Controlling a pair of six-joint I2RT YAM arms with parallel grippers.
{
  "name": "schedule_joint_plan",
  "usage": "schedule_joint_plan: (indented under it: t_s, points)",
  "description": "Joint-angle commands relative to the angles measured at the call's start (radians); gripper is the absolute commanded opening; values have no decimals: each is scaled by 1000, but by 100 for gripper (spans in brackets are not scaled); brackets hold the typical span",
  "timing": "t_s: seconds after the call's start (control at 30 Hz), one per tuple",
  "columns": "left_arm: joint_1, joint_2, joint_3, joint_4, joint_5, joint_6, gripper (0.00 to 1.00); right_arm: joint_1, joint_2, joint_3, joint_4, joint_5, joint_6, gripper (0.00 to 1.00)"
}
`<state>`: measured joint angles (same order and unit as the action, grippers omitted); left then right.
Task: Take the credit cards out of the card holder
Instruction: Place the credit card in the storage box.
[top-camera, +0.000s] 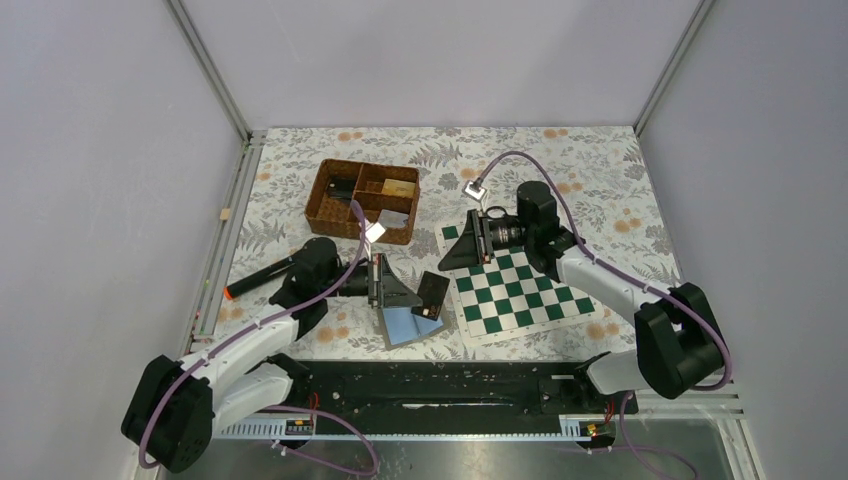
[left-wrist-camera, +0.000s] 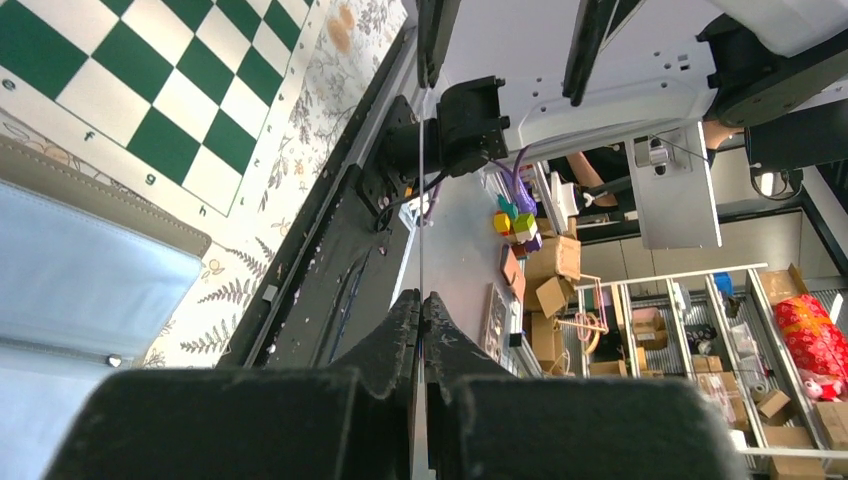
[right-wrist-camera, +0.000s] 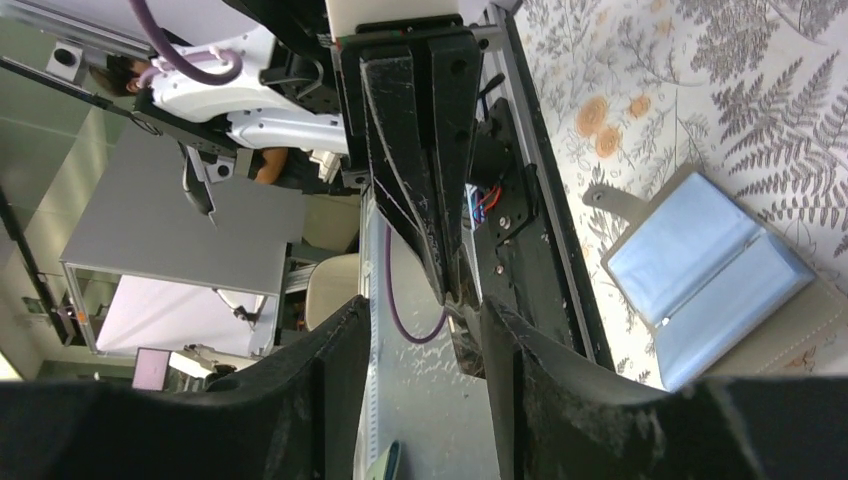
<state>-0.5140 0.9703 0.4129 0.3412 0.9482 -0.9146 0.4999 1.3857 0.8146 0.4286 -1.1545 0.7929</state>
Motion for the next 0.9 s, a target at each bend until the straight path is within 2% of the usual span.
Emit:
schedule_joint_plan:
  t_s: [0.0,0.07,0.27,0.37,0.4,0.47,0.5,0.53,0.63,0.73,0.8,0.87]
  points:
    - [-9,27,51,33,43,31,0,2,22,25,-76,-61,-80,51]
    - [-12,38,56,40,47,30,0,6,35,30,-96,-60,-97,52]
    - [-14,47,57,43,54,31,0,45,66,93,-342,-35,-292,53]
    - [-15,52,56,42,55,32,0,65,66,92,-341,-39,-302,46]
    - [-14,52,58,40,54,32,0,66,62,87,-331,-38,-300,39]
    - [-15,52,61,27,49,38,0,65,46,78,-305,-29,-291,11]
    - [-15,51,62,20,46,39,0,66,39,71,-282,-26,-276,2]
    - [-13,47,65,12,37,37,0,66,29,60,-236,-27,-244,0]
    - [42,13,69,-67,-54,18,24,63,8,17,-63,-1,-96,0]
    - [150,-52,11,51,-74,-94,42,60,-9,-38,152,94,96,0]
    - [190,-108,-24,121,-107,-145,51,57,-17,-93,324,180,234,0]
    - [190,-157,-29,106,-150,-132,58,58,-14,-142,488,274,363,0]
